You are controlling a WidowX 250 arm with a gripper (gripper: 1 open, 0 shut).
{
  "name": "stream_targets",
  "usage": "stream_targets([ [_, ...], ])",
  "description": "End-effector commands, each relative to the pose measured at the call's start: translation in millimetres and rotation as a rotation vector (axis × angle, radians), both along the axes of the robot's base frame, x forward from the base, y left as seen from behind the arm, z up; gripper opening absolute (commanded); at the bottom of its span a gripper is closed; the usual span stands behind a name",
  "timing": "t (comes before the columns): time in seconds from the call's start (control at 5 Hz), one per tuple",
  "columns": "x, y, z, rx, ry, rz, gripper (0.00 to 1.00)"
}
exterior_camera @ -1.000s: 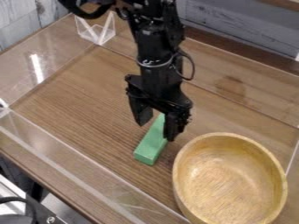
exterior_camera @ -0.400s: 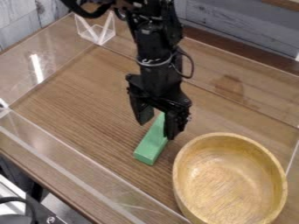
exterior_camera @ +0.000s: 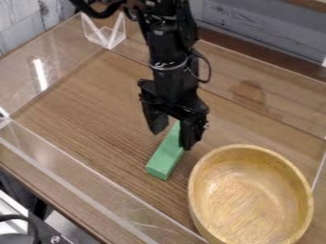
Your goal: Put the green block in the brown bowl
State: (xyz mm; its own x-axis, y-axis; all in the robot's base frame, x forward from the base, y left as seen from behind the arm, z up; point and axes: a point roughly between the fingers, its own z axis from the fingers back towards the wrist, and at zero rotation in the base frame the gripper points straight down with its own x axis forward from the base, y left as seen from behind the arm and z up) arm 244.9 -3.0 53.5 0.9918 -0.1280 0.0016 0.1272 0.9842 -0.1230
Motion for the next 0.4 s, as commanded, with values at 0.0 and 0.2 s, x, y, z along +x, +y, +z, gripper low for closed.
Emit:
stream_targets([
  [0.0,11.4,2.9,11.5,-0.003,-0.05,0.0,1.0],
  [0.2,12.2,3.4,11.7,-0.007,-0.05,-0.001,1.0],
])
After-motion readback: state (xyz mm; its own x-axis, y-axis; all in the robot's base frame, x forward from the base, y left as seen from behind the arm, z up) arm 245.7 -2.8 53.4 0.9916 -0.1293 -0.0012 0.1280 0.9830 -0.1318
